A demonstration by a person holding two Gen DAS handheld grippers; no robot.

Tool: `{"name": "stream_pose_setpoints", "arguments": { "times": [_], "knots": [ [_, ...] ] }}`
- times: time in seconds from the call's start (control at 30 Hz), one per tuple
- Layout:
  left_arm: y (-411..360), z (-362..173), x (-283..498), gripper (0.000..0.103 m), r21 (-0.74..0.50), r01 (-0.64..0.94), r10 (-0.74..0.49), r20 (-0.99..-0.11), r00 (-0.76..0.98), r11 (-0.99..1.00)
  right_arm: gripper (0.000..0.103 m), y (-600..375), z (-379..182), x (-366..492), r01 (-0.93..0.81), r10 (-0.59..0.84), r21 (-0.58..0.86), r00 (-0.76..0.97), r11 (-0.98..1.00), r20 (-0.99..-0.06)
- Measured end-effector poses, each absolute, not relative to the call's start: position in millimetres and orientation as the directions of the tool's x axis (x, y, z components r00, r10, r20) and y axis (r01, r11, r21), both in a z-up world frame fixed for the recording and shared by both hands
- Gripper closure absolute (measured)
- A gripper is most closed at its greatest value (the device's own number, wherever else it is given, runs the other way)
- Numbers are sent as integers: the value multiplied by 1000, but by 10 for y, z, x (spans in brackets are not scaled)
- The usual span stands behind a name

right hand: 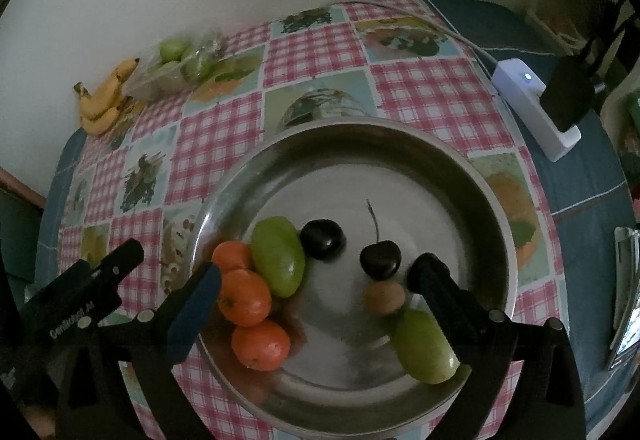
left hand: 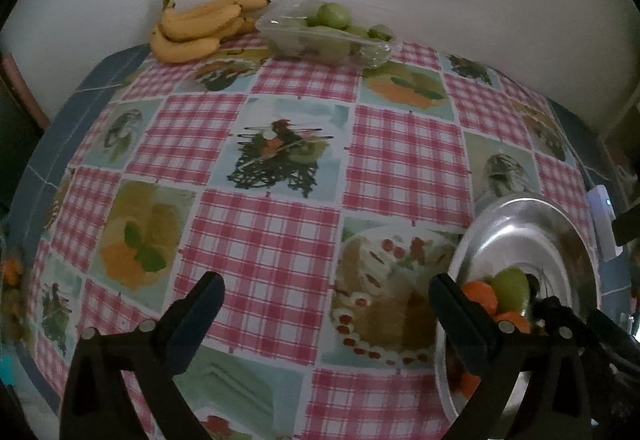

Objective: Organize fruits
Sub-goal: 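Lift both tools out of the steel bowl and pull them back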

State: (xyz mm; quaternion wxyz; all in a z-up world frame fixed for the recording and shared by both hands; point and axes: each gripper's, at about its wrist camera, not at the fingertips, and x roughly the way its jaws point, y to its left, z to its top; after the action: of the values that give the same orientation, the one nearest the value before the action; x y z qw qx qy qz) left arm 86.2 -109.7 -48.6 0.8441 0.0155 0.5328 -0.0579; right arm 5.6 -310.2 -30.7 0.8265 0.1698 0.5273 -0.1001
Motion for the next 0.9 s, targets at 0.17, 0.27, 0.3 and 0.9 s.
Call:
{"name": "stream_pose_setpoints", "arguments": {
  "times": [0.17,0.27,0.3,0.9],
  "knots": [
    [-1031,-513,865,0,-15,109,-62,-897,438,994,3,-3031,-293,74,335,18,182,439,925,-899],
    [-1025,-528,848,0,49,108,-6,-889,457,993,3,-2988,-293,81,329,14,173,435,928,-900],
    [-1024,-527,836,0,60,106,4,-887,462,992,3,-2975,-293,78,326,15,174,436,929,-900],
    [-735,-443,539,0,260,-1,224,-831,509,966,3,-2715,-237,-129,314,-5,160,464,936,-886]
  ]
}}
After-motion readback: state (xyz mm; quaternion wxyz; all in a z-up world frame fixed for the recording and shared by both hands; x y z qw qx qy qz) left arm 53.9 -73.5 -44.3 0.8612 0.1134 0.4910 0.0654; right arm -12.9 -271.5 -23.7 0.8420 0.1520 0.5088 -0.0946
